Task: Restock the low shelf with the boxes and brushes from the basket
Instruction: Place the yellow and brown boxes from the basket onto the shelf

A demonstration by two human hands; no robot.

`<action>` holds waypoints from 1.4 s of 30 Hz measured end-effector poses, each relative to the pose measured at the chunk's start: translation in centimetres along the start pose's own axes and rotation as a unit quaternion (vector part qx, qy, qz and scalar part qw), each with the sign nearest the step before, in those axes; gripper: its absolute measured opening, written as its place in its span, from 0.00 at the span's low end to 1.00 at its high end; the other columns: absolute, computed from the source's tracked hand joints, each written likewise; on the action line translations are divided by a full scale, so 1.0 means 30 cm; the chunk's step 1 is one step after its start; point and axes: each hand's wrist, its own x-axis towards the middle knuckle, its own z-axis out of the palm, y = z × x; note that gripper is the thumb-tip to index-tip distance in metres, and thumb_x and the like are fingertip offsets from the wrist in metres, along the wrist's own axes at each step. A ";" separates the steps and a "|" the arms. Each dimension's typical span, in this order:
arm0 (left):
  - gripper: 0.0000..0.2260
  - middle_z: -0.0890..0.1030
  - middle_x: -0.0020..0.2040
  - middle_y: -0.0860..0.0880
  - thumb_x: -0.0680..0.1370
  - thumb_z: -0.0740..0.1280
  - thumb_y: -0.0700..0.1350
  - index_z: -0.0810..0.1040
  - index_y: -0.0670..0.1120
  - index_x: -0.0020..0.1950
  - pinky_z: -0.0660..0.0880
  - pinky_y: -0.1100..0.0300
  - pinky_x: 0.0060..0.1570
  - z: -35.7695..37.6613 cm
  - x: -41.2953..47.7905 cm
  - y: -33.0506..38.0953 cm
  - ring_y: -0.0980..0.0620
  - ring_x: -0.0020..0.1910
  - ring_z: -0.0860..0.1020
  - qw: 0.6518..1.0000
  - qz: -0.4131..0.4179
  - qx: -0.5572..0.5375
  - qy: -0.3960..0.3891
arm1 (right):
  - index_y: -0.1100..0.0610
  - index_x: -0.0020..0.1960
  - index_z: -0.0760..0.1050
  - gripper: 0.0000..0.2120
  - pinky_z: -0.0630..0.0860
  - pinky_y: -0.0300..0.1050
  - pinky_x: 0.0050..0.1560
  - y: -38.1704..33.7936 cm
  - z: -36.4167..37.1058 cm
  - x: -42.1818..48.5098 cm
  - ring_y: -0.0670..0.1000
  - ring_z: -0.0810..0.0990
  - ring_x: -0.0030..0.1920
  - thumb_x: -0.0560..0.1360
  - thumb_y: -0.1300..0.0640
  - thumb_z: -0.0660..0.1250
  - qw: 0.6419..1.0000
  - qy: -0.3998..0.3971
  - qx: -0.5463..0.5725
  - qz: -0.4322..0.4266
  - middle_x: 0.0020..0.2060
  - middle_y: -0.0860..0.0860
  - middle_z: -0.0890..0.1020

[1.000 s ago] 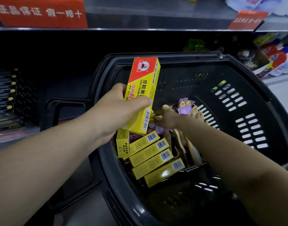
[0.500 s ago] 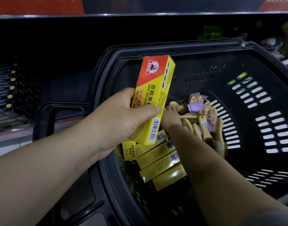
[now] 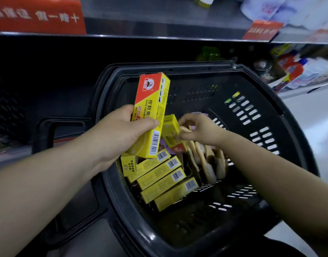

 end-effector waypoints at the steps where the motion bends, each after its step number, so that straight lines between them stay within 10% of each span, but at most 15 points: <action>1: 0.10 0.84 0.50 0.46 0.75 0.67 0.47 0.77 0.48 0.56 0.74 0.38 0.57 0.001 -0.006 0.003 0.43 0.51 0.82 1.000 -0.002 -0.003 0.000 | 0.54 0.43 0.75 0.11 0.77 0.45 0.47 -0.040 -0.005 -0.034 0.49 0.83 0.45 0.67 0.57 0.76 0.997 0.004 0.073 0.015 0.41 0.51 0.84; 4: 0.09 0.84 0.50 0.45 0.76 0.66 0.47 0.77 0.48 0.56 0.73 0.37 0.58 -0.001 -0.028 0.008 0.42 0.52 0.81 1.000 -0.009 -0.027 0.001 | 0.55 0.42 0.70 0.11 0.77 0.53 0.46 -0.154 -0.008 -0.110 0.58 0.83 0.43 0.70 0.57 0.73 0.967 0.032 0.249 0.040 0.40 0.56 0.85; 8: 0.09 0.85 0.48 0.45 0.77 0.65 0.45 0.77 0.45 0.55 0.77 0.45 0.54 -0.020 -0.065 0.015 0.45 0.49 0.83 0.995 -0.016 -0.095 -0.013 | 0.56 0.42 0.69 0.13 0.78 0.40 0.34 -0.310 0.007 -0.172 0.48 0.83 0.38 0.70 0.49 0.71 0.926 0.052 0.371 0.042 0.39 0.52 0.85; 25: 0.16 0.85 0.48 0.47 0.74 0.70 0.45 0.73 0.48 0.61 0.80 0.52 0.44 -0.372 -0.321 -0.041 0.49 0.47 0.84 0.985 0.005 -0.170 0.028 | 0.60 0.62 0.70 0.22 0.78 0.57 0.56 -0.804 0.310 -0.086 0.58 0.83 0.52 0.73 0.50 0.69 0.941 -0.014 0.337 0.041 0.51 0.58 0.83; 33: 0.17 0.84 0.44 0.49 0.67 0.73 0.57 0.77 0.53 0.51 0.77 0.58 0.28 -0.603 -0.369 -0.149 0.52 0.33 0.83 0.974 -0.012 -0.124 0.190 | 0.55 0.51 0.78 0.12 0.79 0.47 0.40 -0.917 0.459 0.035 0.53 0.85 0.40 0.77 0.48 0.63 0.906 -0.013 0.412 0.096 0.42 0.54 0.86; 42: 0.14 0.82 0.45 0.48 0.69 0.73 0.56 0.78 0.52 0.50 0.78 0.57 0.36 -0.800 -0.429 -0.267 0.47 0.42 0.81 0.947 -0.068 -0.178 0.257 | 0.54 0.49 0.76 0.12 0.79 0.45 0.35 -1.049 0.637 0.234 0.50 0.82 0.35 0.77 0.47 0.61 0.899 -0.067 0.410 0.137 0.34 0.50 0.83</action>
